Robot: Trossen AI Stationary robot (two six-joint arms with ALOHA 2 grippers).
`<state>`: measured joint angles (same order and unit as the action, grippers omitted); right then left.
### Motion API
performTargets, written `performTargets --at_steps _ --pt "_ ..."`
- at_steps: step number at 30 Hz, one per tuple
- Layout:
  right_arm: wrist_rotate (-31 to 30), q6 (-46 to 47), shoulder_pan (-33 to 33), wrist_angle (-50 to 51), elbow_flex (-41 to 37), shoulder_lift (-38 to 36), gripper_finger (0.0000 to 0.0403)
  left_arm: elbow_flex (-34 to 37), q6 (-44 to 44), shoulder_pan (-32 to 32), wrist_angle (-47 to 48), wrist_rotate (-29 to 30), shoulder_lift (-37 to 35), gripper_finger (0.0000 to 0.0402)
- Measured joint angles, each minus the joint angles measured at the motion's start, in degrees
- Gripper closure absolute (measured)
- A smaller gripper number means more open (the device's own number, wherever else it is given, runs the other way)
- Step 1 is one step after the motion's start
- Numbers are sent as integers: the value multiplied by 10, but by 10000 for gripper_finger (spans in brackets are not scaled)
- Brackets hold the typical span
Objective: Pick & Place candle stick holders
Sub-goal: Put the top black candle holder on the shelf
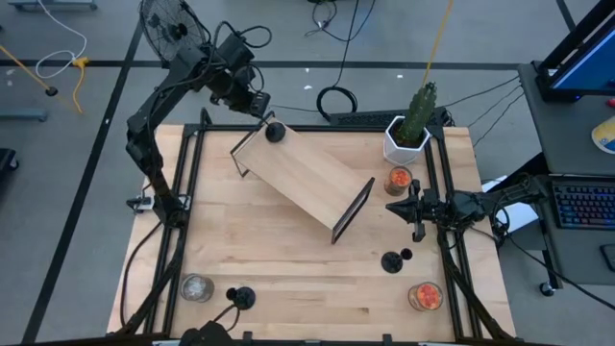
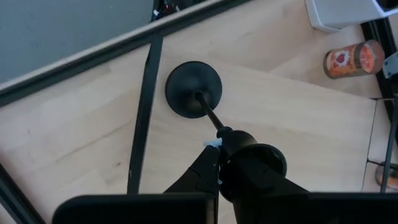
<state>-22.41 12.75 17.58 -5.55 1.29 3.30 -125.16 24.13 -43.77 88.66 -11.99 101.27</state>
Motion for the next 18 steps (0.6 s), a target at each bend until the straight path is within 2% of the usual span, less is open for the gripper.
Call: performTargets --at_steps 9,18 --pt "0 0 0 0 0 0 399 0 1 0 -19 -2 0 355" --pt "0 0 0 0 0 0 399 0 1 0 -19 -1 0 351"
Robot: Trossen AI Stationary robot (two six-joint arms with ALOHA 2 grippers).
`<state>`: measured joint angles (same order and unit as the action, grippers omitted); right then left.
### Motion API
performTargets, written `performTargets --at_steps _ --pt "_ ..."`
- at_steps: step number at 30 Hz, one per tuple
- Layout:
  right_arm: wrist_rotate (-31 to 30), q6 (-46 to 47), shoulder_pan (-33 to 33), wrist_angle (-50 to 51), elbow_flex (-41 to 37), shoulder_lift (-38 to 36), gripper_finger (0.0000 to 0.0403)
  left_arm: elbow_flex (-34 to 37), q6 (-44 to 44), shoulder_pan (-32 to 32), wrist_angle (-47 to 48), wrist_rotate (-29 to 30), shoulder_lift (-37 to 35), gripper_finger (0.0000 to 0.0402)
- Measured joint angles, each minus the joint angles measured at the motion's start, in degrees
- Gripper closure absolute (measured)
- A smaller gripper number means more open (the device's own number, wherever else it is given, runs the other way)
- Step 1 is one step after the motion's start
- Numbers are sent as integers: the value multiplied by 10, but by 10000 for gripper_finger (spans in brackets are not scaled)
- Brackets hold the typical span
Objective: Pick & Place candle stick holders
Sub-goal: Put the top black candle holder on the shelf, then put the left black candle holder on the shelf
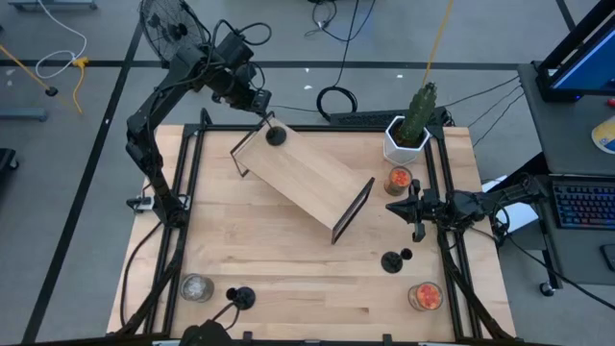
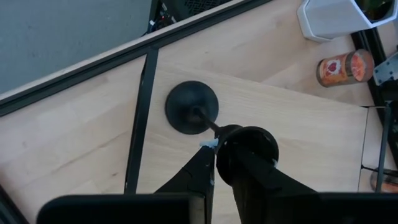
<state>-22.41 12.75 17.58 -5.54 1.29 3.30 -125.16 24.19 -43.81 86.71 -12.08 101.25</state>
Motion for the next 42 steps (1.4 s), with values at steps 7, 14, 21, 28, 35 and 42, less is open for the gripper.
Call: performTargets --at_steps 7,14,21,28,35,42 --pt "0 0 0 0 0 0 399 0 0 -7 -19 1 0 350" --pt "0 0 0 0 0 0 399 0 3 -12 -47 -8 0 350" --pt "0 0 0 0 0 0 399 0 4 -16 -80 -36 -9 350" --pt "0 0 0 0 0 0 399 0 9 -28 -98 -112 -48 350" --pt "0 -13 0 0 0 0 399 0 -61 20 -40 -170 -140 350" --pt "-1 -31 0 0 0 0 399 0 -52 132 34 -115 -229 350"
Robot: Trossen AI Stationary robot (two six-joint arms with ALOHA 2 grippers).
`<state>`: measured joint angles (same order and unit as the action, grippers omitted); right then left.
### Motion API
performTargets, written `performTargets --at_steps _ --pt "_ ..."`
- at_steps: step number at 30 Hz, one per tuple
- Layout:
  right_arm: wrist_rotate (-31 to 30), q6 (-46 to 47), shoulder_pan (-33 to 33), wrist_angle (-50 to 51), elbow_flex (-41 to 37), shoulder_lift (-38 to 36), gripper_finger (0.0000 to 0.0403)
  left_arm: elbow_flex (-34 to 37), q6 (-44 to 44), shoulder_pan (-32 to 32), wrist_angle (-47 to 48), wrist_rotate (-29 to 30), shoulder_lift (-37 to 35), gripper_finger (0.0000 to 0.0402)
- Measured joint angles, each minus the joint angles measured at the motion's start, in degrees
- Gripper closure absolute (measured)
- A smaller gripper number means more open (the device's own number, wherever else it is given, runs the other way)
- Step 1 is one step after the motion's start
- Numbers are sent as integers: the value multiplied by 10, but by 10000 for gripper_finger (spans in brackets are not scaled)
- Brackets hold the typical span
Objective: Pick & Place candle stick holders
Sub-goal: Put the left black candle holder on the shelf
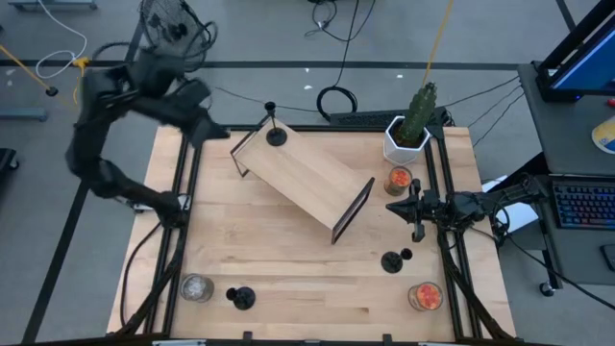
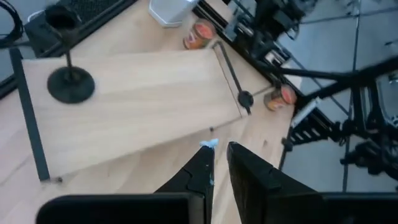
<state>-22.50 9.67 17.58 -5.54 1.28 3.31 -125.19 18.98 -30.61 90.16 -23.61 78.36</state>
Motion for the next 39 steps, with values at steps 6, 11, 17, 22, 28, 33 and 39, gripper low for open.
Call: performTargets --at_steps 6,11,17,22,28,33,39 --pt "0 0 0 0 0 0 399 1 69 104 -1 11 -42 350" --pt "0 0 0 0 0 0 399 2 130 186 -1 36 -40 350" --pt "0 1 0 0 0 0 399 2 189 283 -2 43 -20 350" --pt "0 1 0 0 0 0 399 2 230 369 -1 59 0 350" --pt "0 1 0 0 0 0 399 2 300 452 -1 89 41 350" --pt "0 1 0 0 0 0 399 2 327 512 -2 97 82 350" --pt "1 -1 0 0 0 0 399 2 375 576 -2 117 127 350"
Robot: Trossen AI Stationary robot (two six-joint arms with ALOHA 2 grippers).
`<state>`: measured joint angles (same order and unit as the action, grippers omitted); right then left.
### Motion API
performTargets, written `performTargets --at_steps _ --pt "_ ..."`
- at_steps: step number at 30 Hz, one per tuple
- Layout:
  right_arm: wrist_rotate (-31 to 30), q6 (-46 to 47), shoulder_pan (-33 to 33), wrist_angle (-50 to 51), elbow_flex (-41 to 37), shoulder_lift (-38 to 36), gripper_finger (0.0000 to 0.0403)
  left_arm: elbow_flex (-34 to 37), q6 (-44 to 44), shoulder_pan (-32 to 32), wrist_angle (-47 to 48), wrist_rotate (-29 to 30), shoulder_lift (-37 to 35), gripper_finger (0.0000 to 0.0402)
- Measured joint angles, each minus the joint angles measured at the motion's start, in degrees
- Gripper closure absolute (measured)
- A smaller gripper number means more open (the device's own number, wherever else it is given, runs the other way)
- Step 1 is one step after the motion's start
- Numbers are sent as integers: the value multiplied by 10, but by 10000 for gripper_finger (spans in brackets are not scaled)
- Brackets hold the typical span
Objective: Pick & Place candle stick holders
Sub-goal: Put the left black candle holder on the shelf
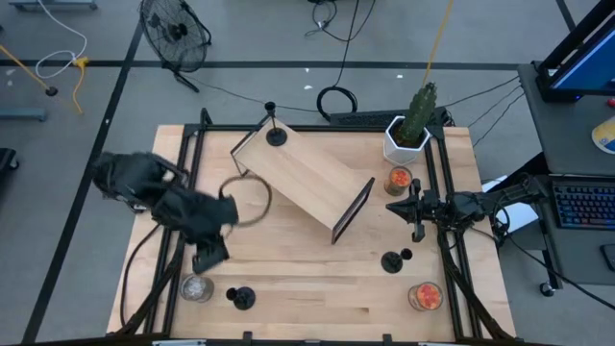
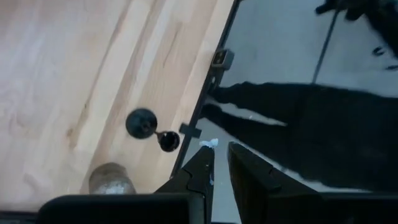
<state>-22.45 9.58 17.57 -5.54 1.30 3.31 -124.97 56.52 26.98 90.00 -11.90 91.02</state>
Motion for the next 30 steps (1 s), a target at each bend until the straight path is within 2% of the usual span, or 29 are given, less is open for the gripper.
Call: performTargets --at_steps 4,11,18,24,30 --pt "0 0 0 0 0 0 399 0 18 38 0 15 25 350" --pt "0 0 0 0 0 0 399 0 98 76 0 19 74 350" --pt "0 0 0 0 0 0 399 0 101 92 0 12 130 350" --pt "0 2 0 0 0 0 399 0 117 92 0 -47 166 350" --pt "0 2 0 0 0 0 399 34 126 95 -1 -49 175 350"
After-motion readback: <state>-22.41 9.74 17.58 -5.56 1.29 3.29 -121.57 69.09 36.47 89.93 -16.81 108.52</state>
